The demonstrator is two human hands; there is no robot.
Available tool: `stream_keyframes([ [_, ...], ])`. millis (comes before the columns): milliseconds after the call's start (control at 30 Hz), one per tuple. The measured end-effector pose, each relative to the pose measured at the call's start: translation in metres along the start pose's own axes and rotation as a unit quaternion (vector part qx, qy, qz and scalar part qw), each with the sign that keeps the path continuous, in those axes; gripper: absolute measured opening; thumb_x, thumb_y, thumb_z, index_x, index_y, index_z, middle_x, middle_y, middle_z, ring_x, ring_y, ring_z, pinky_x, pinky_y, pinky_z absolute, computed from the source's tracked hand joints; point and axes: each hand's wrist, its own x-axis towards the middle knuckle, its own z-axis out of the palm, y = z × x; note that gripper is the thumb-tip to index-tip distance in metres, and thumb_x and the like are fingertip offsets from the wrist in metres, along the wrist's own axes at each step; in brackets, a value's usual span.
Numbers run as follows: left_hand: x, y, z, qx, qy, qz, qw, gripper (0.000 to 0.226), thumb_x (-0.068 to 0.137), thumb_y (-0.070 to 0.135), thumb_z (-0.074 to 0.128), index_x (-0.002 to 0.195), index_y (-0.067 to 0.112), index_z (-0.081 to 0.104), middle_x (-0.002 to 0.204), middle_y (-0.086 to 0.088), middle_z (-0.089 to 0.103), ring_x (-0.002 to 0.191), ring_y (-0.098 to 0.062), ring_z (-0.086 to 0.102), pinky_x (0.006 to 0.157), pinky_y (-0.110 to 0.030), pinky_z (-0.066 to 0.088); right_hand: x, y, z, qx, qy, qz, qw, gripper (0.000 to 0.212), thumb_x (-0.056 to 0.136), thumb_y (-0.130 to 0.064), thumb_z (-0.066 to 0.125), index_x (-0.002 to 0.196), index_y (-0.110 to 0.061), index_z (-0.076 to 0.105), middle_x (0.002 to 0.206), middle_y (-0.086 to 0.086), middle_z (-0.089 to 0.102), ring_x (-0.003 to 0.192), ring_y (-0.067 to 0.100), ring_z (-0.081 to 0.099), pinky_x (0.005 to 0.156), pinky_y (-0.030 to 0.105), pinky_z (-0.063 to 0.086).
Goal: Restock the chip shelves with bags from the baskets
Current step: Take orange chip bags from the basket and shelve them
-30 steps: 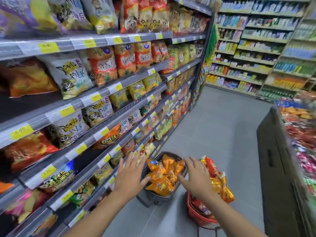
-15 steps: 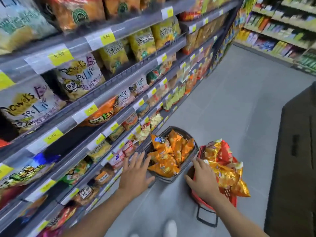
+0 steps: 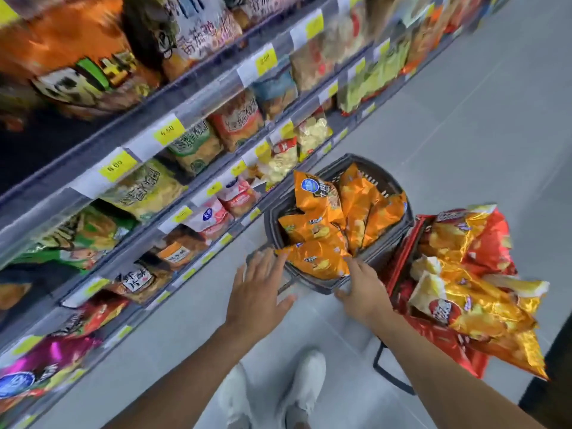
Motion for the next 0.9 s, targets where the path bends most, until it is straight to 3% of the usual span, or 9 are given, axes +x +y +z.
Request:
stream_keyframes([
  [100, 0.008, -0.013, 0.038, -0.001, -0.010, -0.009, 1.000, 0.082, 0.098, 0.065, 0.046, 0.165, 0.026, 0.018, 0.172, -0.003, 0.022, 0.160, -0.027, 0.017, 0.126, -0.055, 0.022, 0.044, 0.013, 0.028, 0.005, -0.011, -0.004, 1.000, 0.089, 0.087, -0.037, 0.077, 0.157, -0.014, 0.029, 0.151, 0.011, 0.044, 0.138, 0.036, 0.042, 0.104, 0.051, 0.045],
  [200, 0.012, -0.024, 0.065, -0.010, -0.027, -0.026, 0.999, 0.079, 0.100, 0.065, 0.044, 0.164, 0.027, 0.018, 0.173, -0.001, 0.019, 0.160, -0.025, 0.015, 0.127, -0.051, 0.021, 0.082, 0.022, 0.049, 0.011, -0.007, -0.008, 1.000, 0.098, 0.081, -0.036, 0.082, 0.158, -0.015, 0.025, 0.148, 0.013, 0.048, 0.133, 0.040, 0.047, 0.106, 0.051, 0.045],
  [400, 0.016, -0.029, 0.084, -0.062, -0.049, -0.043, 0.996, 0.075, 0.102, 0.060, 0.049, 0.163, 0.029, 0.019, 0.173, 0.001, 0.016, 0.159, -0.022, 0.015, 0.126, -0.041, 0.023, 0.110, 0.037, 0.075, -0.012, 0.029, -0.020, 0.999, 0.047, 0.085, -0.032, 0.073, 0.127, -0.020, 0.057, 0.117, 0.009, 0.067, 0.110, 0.037, 0.061, 0.085, 0.048, 0.052],
  [500, 0.020, -0.023, 0.083, -0.138, -0.056, -0.071, 0.986, 0.074, 0.102, 0.056, 0.053, 0.163, 0.028, 0.021, 0.171, 0.003, 0.021, 0.157, -0.019, 0.020, 0.122, -0.039, 0.030, 0.098, 0.042, 0.071, 0.017, 0.058, -0.054, 0.997, 0.035, 0.087, -0.025, 0.075, 0.120, -0.016, 0.068, 0.106, 0.011, 0.071, 0.101, 0.039, 0.063, 0.079, 0.047, 0.053],
  [633, 0.025, -0.005, 0.070, -0.302, -0.085, -0.139, 0.939, 0.069, 0.102, 0.050, 0.057, 0.161, 0.027, 0.028, 0.166, 0.004, 0.036, 0.152, -0.017, 0.033, 0.118, -0.035, 0.036, 0.080, 0.045, 0.056, 0.052, 0.090, -0.068, 0.992, 0.018, 0.093, -0.032, 0.071, 0.103, -0.017, 0.069, 0.092, 0.003, 0.068, 0.091, 0.032, 0.063, 0.076, 0.045, 0.052],
  [767, 0.034, 0.013, 0.056, -0.416, -0.097, -0.176, 0.887, 0.062, 0.104, 0.049, 0.055, 0.158, 0.029, 0.034, 0.162, 0.006, 0.040, 0.150, -0.016, 0.038, 0.114, -0.029, 0.035, 0.053, 0.034, 0.040, 0.163, 0.114, -0.079, 0.977, 0.023, 0.095, -0.037, 0.070, 0.109, -0.020, 0.070, 0.101, -0.004, 0.067, 0.097, 0.018, 0.060, 0.083, 0.040, 0.051],
  [900, 0.042, 0.027, 0.046, -0.561, -0.063, -0.191, 0.803, 0.032, 0.108, 0.047, 0.048, 0.139, 0.047, 0.045, 0.151, 0.011, 0.051, 0.138, -0.010, 0.050, 0.111, -0.031, 0.041, 0.026, 0.016, 0.031, 0.311, 0.108, -0.044, 0.943, 0.014, 0.093, -0.037, 0.073, 0.102, -0.028, 0.071, 0.098, -0.010, 0.070, 0.095, 0.010, 0.066, 0.082, 0.040, 0.056],
])
